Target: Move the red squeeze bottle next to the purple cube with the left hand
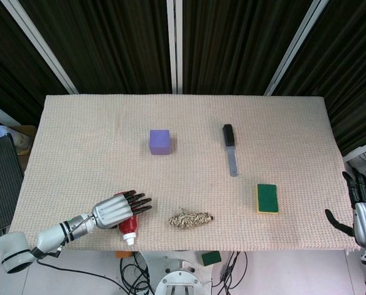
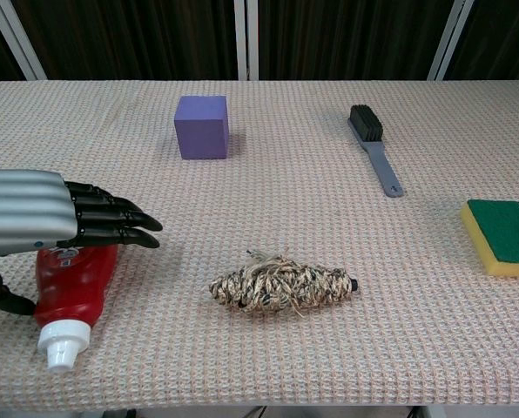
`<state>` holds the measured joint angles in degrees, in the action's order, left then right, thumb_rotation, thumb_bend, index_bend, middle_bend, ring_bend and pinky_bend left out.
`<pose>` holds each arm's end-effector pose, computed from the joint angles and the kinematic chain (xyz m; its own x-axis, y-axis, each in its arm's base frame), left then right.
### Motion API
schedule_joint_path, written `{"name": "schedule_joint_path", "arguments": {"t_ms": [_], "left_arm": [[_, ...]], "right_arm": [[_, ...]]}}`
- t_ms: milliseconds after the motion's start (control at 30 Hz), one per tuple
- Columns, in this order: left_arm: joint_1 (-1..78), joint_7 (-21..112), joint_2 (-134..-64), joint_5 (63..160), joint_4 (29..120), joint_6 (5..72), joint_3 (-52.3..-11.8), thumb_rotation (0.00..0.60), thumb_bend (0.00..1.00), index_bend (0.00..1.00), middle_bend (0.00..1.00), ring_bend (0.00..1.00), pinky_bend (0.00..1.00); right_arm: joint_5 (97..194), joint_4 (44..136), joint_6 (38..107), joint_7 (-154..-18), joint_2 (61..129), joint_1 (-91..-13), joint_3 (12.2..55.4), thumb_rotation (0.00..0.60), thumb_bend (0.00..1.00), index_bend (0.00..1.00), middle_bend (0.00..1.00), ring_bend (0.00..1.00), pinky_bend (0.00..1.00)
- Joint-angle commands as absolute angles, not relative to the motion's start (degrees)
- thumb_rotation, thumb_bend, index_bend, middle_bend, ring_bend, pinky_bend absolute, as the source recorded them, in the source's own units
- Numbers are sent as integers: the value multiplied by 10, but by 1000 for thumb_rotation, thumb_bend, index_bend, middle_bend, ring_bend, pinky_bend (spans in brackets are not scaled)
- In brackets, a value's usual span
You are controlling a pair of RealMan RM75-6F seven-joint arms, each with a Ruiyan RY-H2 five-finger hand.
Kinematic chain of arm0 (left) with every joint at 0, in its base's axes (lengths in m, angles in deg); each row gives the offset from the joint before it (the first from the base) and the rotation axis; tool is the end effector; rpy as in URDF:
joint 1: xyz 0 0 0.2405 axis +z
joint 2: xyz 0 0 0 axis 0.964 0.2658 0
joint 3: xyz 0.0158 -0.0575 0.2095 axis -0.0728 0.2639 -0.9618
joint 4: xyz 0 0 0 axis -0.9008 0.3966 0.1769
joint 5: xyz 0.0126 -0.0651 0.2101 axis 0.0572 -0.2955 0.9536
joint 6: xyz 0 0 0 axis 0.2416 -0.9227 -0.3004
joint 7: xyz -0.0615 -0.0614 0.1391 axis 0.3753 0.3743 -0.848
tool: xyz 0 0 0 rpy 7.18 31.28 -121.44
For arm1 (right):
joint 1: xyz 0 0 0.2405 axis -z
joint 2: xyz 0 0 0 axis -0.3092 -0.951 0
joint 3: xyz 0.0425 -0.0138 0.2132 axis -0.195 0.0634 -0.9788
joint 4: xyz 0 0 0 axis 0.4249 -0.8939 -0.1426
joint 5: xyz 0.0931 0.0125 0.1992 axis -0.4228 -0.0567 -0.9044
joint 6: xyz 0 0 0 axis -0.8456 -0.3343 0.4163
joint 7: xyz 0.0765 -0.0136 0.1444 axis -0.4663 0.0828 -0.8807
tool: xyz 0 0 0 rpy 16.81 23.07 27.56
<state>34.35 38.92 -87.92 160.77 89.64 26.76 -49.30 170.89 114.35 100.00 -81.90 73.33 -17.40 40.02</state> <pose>-0.1686 0.2353 -0.0219 0.8311 0.1260 0.5416 0.3568 -0.8679 -0.3456 -0.2658 -0.1756 0.1537 0.3739 0.0904 0.9231 -0.9275 0.0417 0.3716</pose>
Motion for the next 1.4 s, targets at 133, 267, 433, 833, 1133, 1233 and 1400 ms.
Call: {"name": "schedule_joint_path", "arguments": {"t_ms": [133, 267, 433, 833, 1133, 1233, 1400], "left_arm": [[340, 378, -876, 1594, 903, 262, -495, 600, 0, 0, 29, 45, 175], [339, 369, -871, 1586, 907, 255, -498, 600, 16, 0, 29, 45, 175], [335, 357, -870, 1578, 912, 241, -503, 600, 34, 0, 39, 45, 175], [343, 357, -889, 1568, 903, 261, -504, 600, 305, 383, 354, 224, 314], [345, 374, -886, 1572, 907, 294, -501, 600, 322, 596, 564, 405, 487], [345, 387, -879, 1568, 916, 316, -490, 600, 323, 614, 582, 420, 502], [328, 416, -872, 1549, 941, 330, -452, 600, 324, 637, 603, 437, 513]], "right_arm": [[1709, 1141, 1000, -821, 734, -174, 400, 600, 242, 0, 0, 0, 0], [1710, 1139, 997, -822, 735, -175, 401, 600, 242, 0, 0, 0, 0], [1708, 1139, 996, -821, 737, -175, 400, 600, 242, 0, 0, 0, 0], [1705, 1140, 995, -820, 736, -175, 400, 600, 242, 0, 0, 0, 0], [1702, 1138, 988, -818, 738, -177, 400, 600, 242, 0, 0, 0, 0], [1700, 1139, 986, -817, 737, -177, 400, 600, 242, 0, 0, 0, 0], [1705, 1137, 993, -821, 737, -177, 398, 600, 242, 0, 0, 0, 0]]}}
